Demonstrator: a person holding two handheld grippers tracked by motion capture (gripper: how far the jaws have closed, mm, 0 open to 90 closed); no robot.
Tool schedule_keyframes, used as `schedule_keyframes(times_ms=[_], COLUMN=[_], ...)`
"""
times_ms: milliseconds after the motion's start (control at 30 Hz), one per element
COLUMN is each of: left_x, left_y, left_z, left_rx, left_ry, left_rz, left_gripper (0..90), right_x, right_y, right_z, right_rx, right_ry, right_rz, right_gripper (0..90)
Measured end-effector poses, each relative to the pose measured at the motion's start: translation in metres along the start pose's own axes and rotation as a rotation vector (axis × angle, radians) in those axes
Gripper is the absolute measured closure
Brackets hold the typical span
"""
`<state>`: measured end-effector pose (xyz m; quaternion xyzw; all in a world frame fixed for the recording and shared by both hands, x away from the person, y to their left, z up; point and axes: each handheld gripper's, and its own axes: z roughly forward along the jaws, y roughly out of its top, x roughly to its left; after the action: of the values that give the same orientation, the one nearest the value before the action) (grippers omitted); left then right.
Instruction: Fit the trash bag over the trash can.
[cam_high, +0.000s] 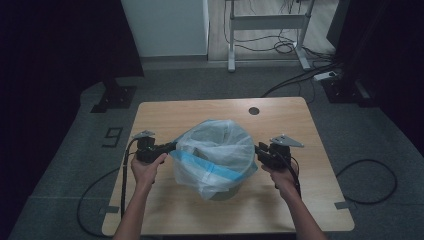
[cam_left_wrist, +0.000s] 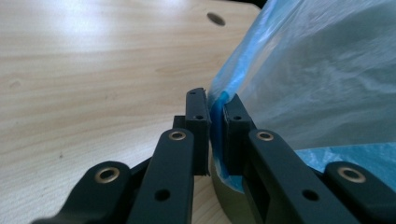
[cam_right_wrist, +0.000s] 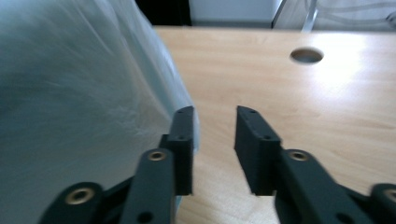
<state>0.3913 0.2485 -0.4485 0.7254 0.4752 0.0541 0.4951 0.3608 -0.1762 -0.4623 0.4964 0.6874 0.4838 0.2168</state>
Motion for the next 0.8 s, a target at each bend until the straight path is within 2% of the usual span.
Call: schedule_keyframes(times_ms=[100, 267, 433, 567, 700, 800], left_x=[0.000, 0.000, -0.002, -0.004, -0.005, -0.007], left_y=[0.001, 0.001, 0.001, 0.001, 0.001, 0.001], left_z=[-0.002, -0.003, -0.004, -0.003, -0.003, -0.003], left_rx=[-0.006, -0.011, -0.011, -0.010, -0.011, -0.015], left_ry=[0.003, 0.003, 0.001, -0.001, -0.003, -0.002], left_rz=[0.002, 0.004, 0.007, 0.005, 0.006, 0.008], left_gripper=[83.8, 84.1, 84.2, 84.3, 84.4, 84.4], right_x=[0.000, 0.005, 0.018, 0.031, 0.043, 0.051], right_y=[0.000, -0.003, -0.014, -0.020, -0.016, -0.010], right_z=[-0.012, -0.040, -0.067, -0.088, -0.104, -0.109], right_rx=[-0.044, -0.091, -0.119, -0.148, -0.172, -0.185], right_ry=[0.009, 0.066, 0.156, 0.206, 0.240, 0.268], right_rz=[0.007, -0.006, -0.032, -0.069, -0.095, -0.109], right_gripper=[59.3, 56.3, 53.3, 50.4, 49.3, 48.9])
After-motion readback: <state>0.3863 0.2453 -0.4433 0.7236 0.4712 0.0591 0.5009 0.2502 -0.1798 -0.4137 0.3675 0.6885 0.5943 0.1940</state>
